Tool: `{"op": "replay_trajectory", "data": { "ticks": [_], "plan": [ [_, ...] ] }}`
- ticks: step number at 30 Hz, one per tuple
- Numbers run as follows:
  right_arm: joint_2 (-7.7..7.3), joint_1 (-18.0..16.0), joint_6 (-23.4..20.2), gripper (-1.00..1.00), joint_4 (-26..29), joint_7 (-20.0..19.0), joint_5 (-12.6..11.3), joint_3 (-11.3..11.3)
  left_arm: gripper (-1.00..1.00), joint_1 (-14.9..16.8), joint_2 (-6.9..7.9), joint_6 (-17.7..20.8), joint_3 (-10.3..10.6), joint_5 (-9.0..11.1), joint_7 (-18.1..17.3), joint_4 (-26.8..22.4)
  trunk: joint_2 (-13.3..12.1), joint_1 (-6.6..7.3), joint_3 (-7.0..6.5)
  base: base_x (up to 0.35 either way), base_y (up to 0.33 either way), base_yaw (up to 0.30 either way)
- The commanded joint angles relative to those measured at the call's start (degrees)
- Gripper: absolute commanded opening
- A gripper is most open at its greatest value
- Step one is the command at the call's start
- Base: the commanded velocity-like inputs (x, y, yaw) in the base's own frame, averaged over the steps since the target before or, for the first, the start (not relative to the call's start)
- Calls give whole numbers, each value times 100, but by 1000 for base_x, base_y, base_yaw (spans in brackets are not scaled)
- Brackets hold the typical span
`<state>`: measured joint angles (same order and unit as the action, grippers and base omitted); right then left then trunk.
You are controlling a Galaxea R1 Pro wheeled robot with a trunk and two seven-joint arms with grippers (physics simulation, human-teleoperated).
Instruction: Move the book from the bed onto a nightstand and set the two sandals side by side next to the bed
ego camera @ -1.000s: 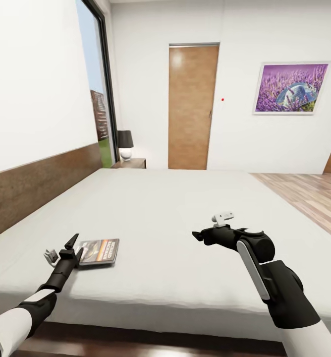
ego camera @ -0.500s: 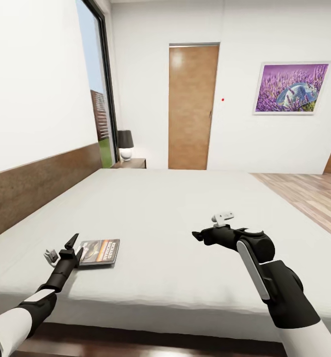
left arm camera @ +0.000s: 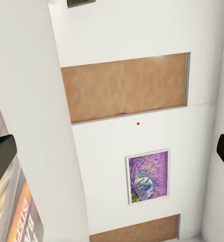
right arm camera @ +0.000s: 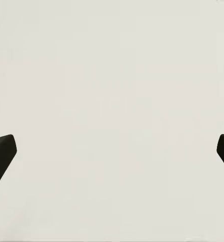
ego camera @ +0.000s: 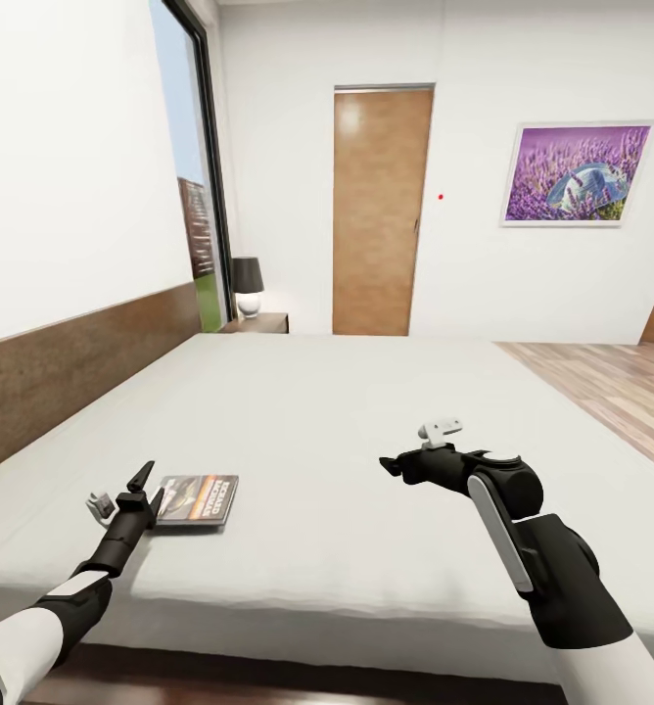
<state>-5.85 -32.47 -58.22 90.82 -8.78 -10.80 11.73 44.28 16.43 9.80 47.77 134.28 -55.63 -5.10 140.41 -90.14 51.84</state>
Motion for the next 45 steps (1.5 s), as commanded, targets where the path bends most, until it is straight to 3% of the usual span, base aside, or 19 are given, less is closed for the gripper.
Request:
{"op": "replay_trajectory", "data": {
  "ticks": [1,45],
  "plan": [
    [-4,-5,-22,100,4,-1,-10,4,100,2,2,56,65,55,-9,0,2,1,6,26,0,0],
    [-4,-5,-22,100,5,-1,-10,6,100,2,9,66,65,56,-30,0,2,1,6,3,0,0]
  ]
}}
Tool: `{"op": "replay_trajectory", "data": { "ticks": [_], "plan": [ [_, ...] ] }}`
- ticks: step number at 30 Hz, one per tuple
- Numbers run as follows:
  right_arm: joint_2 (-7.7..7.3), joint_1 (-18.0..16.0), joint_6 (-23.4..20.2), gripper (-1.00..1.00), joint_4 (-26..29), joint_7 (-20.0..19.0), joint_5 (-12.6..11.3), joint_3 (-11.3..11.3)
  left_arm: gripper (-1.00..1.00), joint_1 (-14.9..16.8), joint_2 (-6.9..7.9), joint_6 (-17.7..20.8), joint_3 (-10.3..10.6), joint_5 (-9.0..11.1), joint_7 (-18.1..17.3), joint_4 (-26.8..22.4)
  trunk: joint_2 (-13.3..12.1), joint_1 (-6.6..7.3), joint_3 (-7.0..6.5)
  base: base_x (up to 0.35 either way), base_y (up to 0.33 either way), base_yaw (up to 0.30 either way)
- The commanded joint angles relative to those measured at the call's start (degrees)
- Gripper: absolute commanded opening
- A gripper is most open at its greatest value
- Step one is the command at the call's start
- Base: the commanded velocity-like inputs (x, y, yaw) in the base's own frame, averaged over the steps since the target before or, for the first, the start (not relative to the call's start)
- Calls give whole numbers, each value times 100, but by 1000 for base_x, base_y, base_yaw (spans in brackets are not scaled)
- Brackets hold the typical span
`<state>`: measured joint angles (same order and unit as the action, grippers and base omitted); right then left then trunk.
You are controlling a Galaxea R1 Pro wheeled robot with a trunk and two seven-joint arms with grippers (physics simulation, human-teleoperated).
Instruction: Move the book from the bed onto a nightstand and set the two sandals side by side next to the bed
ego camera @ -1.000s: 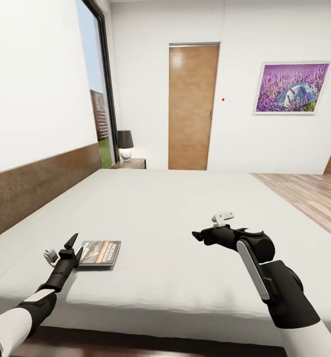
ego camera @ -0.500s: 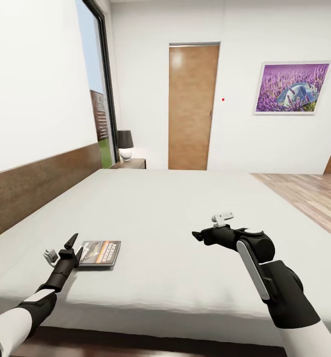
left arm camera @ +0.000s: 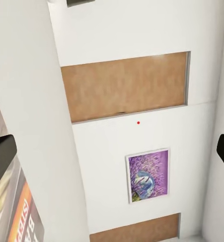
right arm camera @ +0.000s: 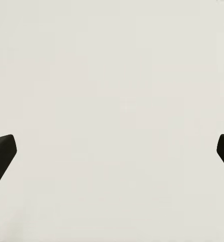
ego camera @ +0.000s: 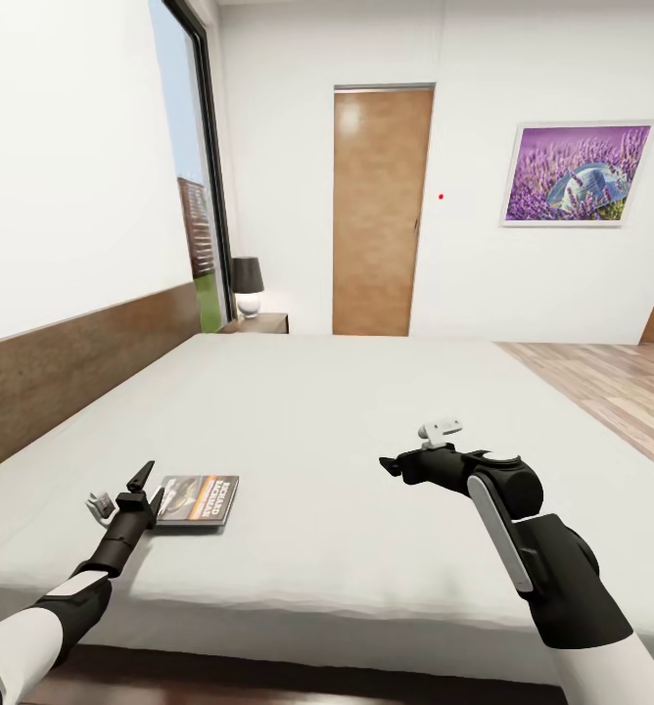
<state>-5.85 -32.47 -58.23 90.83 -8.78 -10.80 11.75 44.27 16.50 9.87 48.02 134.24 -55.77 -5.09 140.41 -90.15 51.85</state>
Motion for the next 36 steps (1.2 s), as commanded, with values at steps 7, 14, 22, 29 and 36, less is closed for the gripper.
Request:
{"op": "replay_trajectory", "data": {
  "ticks": [7,14,22,29,36],
  "plan": [
    [-4,-5,-22,100,3,-1,-10,7,100,3,2,59,46,59,-124,0,2,1,6,111,0,0],
    [-4,-5,-22,100,3,-1,-10,8,100,3,1,55,46,59,-185,0,2,1,6,54,0,0],
    [-4,-5,-22,100,3,-1,-10,11,100,3,1,51,44,59,-197,0,2,1,6,12,0,0],
    [-4,-5,-22,100,4,-1,-10,11,100,3,2,51,48,59,-203,0,2,1,6,2,0,0],
    [-4,-5,-22,100,3,-1,-10,12,100,3,3,57,49,59,-199,0,2,1,6,68,0,0]
  ]
}}
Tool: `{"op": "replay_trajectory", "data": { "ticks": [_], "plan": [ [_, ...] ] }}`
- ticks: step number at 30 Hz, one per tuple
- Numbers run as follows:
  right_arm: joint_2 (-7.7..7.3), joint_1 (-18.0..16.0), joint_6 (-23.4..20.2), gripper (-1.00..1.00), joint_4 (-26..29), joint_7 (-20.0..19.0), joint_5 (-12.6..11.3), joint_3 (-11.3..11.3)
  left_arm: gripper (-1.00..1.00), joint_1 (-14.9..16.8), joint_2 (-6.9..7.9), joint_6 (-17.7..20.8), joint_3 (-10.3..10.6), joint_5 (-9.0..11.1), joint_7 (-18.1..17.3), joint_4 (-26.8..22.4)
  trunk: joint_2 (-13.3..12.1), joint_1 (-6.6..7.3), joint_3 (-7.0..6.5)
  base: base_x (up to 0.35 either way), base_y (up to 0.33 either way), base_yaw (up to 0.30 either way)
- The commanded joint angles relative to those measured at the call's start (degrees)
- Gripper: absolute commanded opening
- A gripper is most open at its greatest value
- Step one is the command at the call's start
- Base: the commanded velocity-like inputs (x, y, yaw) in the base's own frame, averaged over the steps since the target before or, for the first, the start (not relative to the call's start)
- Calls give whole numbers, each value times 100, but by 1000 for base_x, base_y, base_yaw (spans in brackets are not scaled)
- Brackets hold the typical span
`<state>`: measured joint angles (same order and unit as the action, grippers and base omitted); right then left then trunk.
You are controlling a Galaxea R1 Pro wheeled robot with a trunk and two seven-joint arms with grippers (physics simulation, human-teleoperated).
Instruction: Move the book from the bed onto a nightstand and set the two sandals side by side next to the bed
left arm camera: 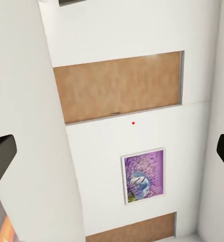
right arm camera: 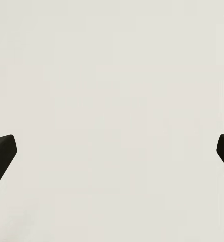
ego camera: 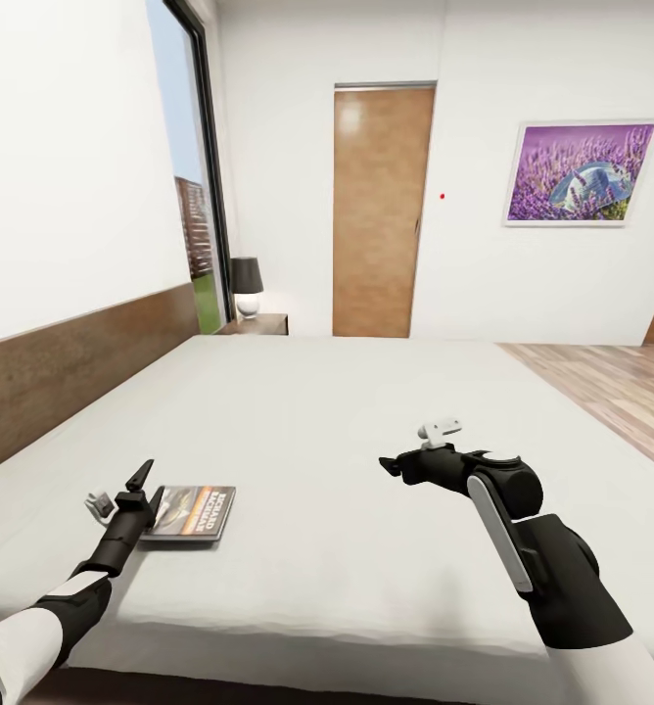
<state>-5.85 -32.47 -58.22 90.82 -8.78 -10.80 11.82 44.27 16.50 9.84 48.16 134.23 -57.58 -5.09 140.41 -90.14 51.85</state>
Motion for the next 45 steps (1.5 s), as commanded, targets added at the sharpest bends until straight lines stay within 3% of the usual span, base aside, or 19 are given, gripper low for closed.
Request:
{"op": "replay_trajectory", "data": {
  "ticks": [1,45],
  "plan": [
    [-4,-5,-22,100,5,-1,-10,4,100,3,2,61,35,59,-18,-1,2,0,6,126,0,0],
    [-4,-5,-22,100,0,-1,-10,5,100,27,17,-10,19,77,72,41,2,0,6,13,0,0]
  ]
}}
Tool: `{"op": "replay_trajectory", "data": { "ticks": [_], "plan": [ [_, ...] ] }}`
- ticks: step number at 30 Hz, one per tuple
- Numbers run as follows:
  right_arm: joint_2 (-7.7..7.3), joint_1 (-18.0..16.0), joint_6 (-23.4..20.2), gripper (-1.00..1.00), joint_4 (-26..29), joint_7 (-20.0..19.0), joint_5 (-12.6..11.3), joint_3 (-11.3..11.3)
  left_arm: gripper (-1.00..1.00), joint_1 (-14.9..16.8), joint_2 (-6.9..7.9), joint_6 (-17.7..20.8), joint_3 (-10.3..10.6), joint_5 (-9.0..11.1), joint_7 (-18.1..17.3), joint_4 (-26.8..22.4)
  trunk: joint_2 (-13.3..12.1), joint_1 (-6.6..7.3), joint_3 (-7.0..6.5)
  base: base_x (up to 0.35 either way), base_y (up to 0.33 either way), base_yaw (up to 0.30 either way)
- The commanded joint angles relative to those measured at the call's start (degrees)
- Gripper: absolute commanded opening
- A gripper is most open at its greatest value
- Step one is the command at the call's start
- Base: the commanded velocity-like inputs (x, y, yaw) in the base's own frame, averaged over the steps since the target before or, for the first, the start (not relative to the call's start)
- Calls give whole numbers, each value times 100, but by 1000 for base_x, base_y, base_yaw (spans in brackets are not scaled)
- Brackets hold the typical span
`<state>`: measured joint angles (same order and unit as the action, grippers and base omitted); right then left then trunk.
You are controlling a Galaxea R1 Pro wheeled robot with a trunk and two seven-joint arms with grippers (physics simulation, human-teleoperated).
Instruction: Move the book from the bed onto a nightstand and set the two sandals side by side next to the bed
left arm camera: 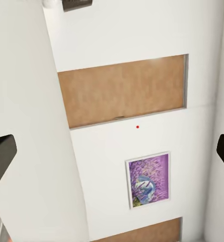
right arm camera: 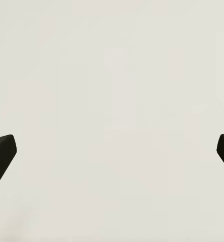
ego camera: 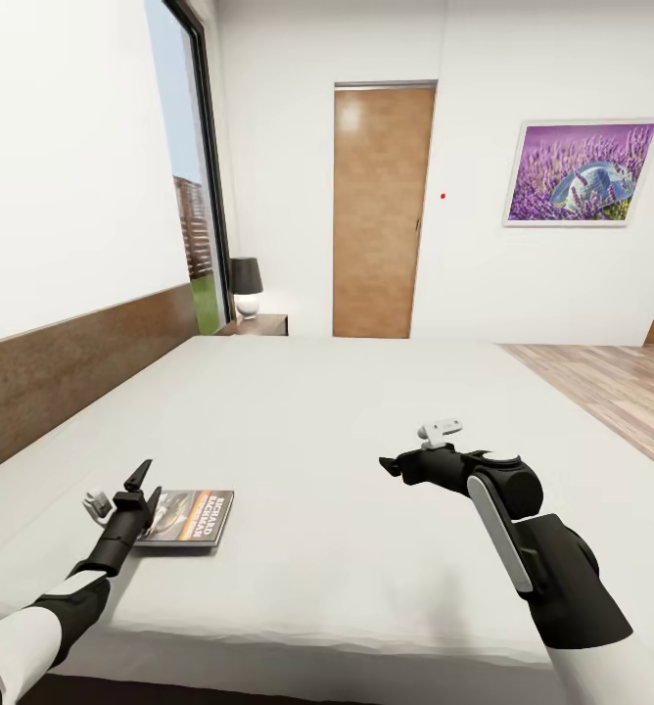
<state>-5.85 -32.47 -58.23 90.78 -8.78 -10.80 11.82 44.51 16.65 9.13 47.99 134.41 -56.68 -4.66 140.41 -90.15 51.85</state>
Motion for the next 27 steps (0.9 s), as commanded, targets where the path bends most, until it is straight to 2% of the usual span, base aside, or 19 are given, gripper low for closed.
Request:
{"op": "replay_trajectory", "data": {
  "ticks": [1,8,18,27],
  "plan": [
    [-4,-5,-22,100,3,-1,-9,4,100,5,4,59,36,59,-15,3,3,1,6,0,0,0],
    [-4,-5,-22,100,5,-1,-9,4,100,13,95,55,36,59,20,10,3,1,6,0,0,0],
    [-4,-5,-23,100,5,-1,-9,4,100,21,223,49,32,59,309,10,3,1,6,0,0,0],
    [0,-5,-22,100,7,-1,-10,6,100,22,257,40,33,59,367,9,3,1,6,0,0,0]
  ]
}}
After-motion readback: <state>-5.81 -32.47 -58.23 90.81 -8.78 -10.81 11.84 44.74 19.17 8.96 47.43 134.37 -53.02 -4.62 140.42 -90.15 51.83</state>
